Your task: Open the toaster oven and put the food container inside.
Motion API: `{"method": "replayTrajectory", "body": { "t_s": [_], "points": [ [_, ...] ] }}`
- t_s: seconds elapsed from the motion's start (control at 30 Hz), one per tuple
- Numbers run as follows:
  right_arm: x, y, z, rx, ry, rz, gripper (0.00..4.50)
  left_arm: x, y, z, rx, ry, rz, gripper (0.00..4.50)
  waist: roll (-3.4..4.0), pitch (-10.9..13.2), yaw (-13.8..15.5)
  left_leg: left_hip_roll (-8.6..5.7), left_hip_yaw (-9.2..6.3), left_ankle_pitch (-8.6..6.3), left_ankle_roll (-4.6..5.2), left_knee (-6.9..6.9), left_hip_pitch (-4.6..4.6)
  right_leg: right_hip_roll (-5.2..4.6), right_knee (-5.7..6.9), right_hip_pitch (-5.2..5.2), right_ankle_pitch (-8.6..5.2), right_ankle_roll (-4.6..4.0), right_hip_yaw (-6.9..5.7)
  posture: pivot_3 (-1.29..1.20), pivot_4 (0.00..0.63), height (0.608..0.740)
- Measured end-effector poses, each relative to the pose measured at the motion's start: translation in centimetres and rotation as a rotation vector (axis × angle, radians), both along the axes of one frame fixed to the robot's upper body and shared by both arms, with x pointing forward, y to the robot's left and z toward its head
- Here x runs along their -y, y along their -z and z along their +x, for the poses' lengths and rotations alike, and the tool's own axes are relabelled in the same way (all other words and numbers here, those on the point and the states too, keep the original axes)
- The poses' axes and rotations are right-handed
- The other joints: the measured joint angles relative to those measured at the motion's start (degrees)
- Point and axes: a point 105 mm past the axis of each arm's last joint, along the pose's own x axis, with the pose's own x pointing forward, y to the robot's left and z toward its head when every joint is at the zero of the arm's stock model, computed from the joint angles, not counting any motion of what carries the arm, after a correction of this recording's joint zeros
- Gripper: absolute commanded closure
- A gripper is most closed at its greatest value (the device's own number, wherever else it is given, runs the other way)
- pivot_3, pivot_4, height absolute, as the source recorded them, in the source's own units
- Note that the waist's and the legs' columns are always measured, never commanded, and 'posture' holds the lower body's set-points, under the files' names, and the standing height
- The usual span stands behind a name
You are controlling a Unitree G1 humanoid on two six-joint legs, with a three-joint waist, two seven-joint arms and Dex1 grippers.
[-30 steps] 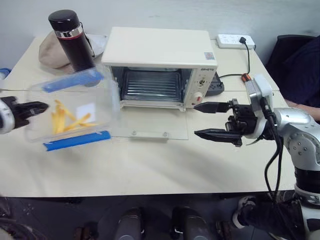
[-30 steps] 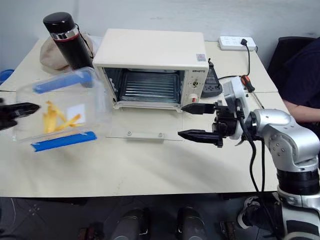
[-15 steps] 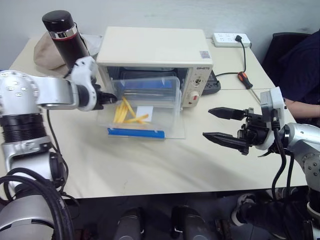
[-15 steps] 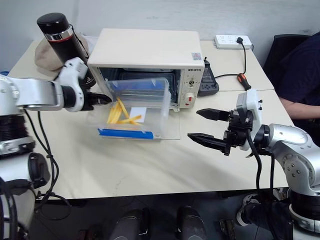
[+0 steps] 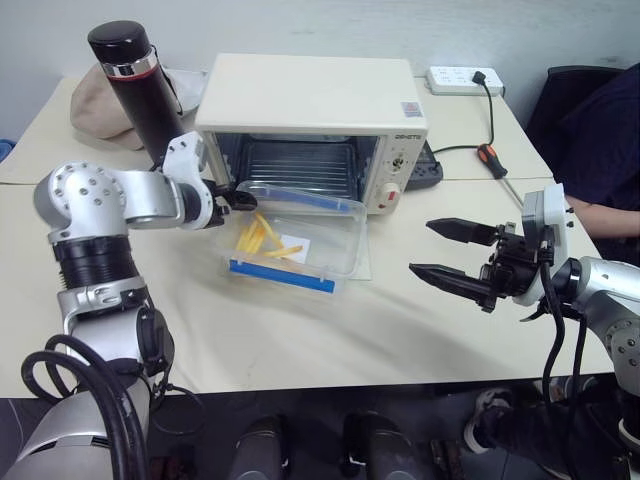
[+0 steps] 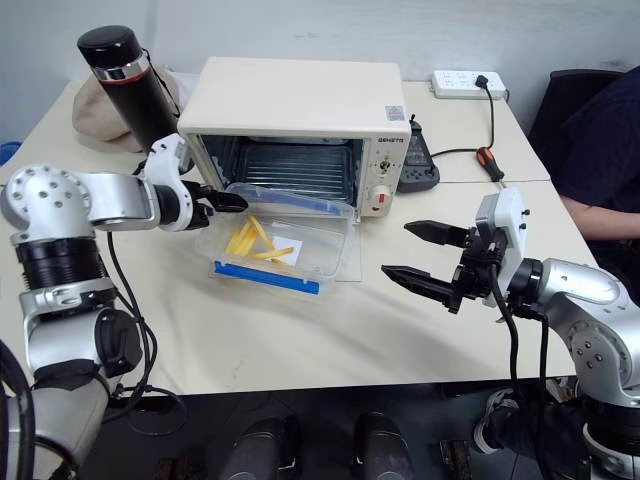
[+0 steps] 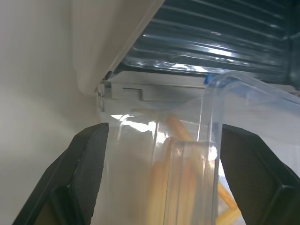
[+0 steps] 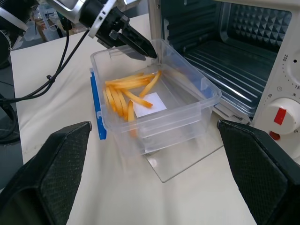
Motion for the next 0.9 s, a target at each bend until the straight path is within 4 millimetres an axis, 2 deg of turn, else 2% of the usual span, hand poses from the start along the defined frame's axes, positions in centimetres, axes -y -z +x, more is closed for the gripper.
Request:
{"method": "replayTrajectory", "body": {
  "t_s": [0.07, 0.17, 0.27, 0.37, 0.43, 0.53, 0.57, 0.6, 0.67, 0.73, 0.83, 0.9],
  "points": [
    [-0.1, 0.1, 0.0, -0.004, -0.008, -0.001, 0.0, -1.2, -1.4, -0.6, 0.079, -0.011, -0.019, 0.9, 0.0, 0.0, -0.06, 0.01, 0.0, 0.0, -0.01, 0.0, 0.01, 0.0, -0.01, 0.01, 0.0, 0.0, 0.0, 0.0, 0.15, 0.74],
    [-0.6, 0.4, 0.0, -0.021, -0.045, -0.006, 0.6, -2.8, -3.3, -1.4, 0.219, -0.03, -0.053, 0.86, 0.0, 0.0, -0.03, 0.0, 0.01, 0.0, -0.01, 0.01, 0.04, -0.02, -0.01, 0.03, 0.0, 0.0, 0.02, 0.0, 0.15, 0.74],
    [-0.7, 0.6, 0.1, -0.05, -0.069, 0.005, 1.59, -3.0, -4.6, -2.7, 0.343, 0.049, -0.13, 1.44, 0.0, 0.0, 0.11, -0.01, 0.0, 0.0, 0.0, 0.02, 0.02, -0.03, -0.02, 0.04, 0.0, 0.0, 0.01, 0.0, 0.15, 0.74],
    [-1.6, 0.8, -1.0, -0.094, -0.181, 0.001, 2.64, -1.7, -6.0, -7.6, 0.54, 0.35, -0.165, 2.39, 0.0, 0.0, -0.09, 0.04, 0.0, -0.03, -0.04, -0.02, 0.0, -0.01, -0.15, 0.04, -0.01, -0.02, 0.0, 0.0, 0.15, 0.74],
    [-1.8, 1.3, -1.8, -0.128, -0.235, -0.006, 3.25, -1.1, -5.9, -9.7, 0.576, 0.479, -0.117, 2.95, 0.01, 0.0, -0.08, 0.03, 0.01, -0.04, -0.04, -0.03, 0.03, -0.01, -0.15, 0.05, -0.02, -0.04, 0.01, 0.0, 0.15, 0.74],
    [-2.8, 1.7, -3.1, -0.166, -0.338, -0.005, 4.31, -0.7, -3.6, -11.4, 0.513, 0.6, -0.104, 3.92, 0.06, -0.02, -0.04, 0.04, -0.05, -0.04, -0.03, -0.02, 0.1, -0.04, -0.09, 0.12, -0.04, -0.1, -0.01, 0.0, 0.15, 0.74],
    [-3.2, 1.8, -3.2, -0.173, -0.356, -0.004, 4.5, -0.6, -2.6, -11.9, 0.487, 0.631, -0.089, 4.25, 0.04, -0.02, -0.04, 0.08, -0.08, -0.12, -0.17, -0.02, 0.09, -0.04, -0.11, 0.12, 0.01, -0.18, -0.03, 0.0, 0.15, 0.74],
    [-3.6, 2.0, -3.2, -0.175, -0.37, 0.001, 4.5, -0.2, -1.5, -12.4, 0.445, 0.671, -0.056, 4.47, 0.02, -0.03, -0.08, 0.1, -0.1, -0.17, -0.25, -0.02, 0.11, -0.04, -0.13, 0.16, 0.03, -0.21, -0.03, 0.0, 0.15, 0.74],
    [-5.1, 2.8, -3.1, -0.178, -0.406, 0.01, 4.5, 0.9, 1.8, -13.7, 0.338, 0.793, 0.07, 4.47, 0.04, -0.04, -0.14, 0.1, -0.12, -0.21, -0.31, -0.08, 0.13, -0.06, -0.19, 0.16, 0.02, -0.24, -0.02, 0.0, 0.15, 0.74],
    [-6.2, 4.2, -2.7, -0.185, -0.403, -0.028, 4.5, 1.8, 3.6, -13.8, 0.318, 0.86, 0.157, 4.47, 0.15, 0.01, 0.12, 0.1, -0.12, -0.22, -0.32, -0.13, 0.05, -0.09, -0.2, 0.06, 0.0, -0.29, -0.03, 0.0, 0.15, 0.74],
    [-6.8, 6.6, -0.7, -0.158, -0.319, -0.12, 4.5, 1.8, 5.2, -12.4, 0.343, 0.865, 0.311, 4.47, 0.15, 0.01, 0.14, 0.1, -0.12, -0.22, -0.29, -0.12, -0.01, -0.1, -0.23, 0.02, -0.01, -0.31, -0.05, 0.0, 0.15, 0.74],
    [-7.2, 8.2, 0.8, -0.164, -0.26, -0.147, 4.5, 2.2, 5.6, -11.5, 0.375, 0.863, 0.359, 4.47, 0.15, 0.02, -0.07, 0.1, -0.1, -0.13, -0.1, -0.09, -0.07, -0.1, -0.2, -0.02, 0.0, -0.3, -0.06, 0.0, 0.15, 0.74]
  ]
}}
